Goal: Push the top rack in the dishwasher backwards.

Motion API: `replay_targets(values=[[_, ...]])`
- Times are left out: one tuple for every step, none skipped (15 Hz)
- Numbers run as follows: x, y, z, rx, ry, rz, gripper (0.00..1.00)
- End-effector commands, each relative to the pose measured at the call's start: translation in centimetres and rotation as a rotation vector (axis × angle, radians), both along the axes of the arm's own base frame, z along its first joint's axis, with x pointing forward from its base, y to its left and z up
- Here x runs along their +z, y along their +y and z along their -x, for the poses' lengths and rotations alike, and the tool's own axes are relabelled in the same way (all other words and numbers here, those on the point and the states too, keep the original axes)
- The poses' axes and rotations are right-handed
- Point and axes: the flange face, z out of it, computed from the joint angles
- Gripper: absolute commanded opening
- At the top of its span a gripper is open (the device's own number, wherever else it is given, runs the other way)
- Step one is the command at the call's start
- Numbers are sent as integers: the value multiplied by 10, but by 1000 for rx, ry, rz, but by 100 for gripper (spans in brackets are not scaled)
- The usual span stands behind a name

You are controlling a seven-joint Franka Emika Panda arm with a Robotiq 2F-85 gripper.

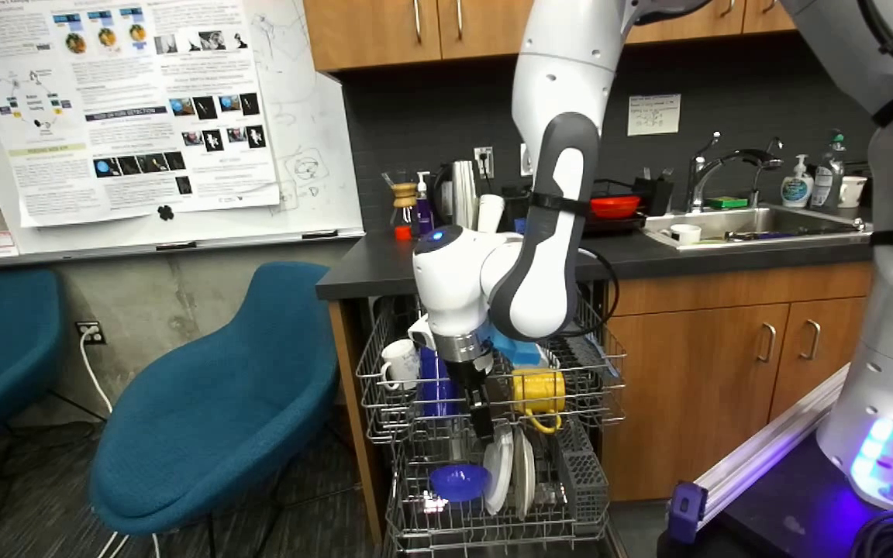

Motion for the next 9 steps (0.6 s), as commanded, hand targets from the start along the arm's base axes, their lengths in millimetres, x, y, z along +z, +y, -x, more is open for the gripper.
replay_targets(values=[[7, -23, -16, -25, -34, -13, 100], [7, -29, -22, -36, -39, -17, 100], [8, -33, -27, -48, -42, -23, 100], [7, -39, -33, -60, -46, -28, 100], [6, -43, -37, -70, -49, -38, 100], [6, -44, -39, -75, -50, -44, 100], [4, -47, -40, -81, -47, -45, 100], [2, -48, -41, -85, -45, -46, 100], [1, -49, -43, -88, -45, -47, 100]])
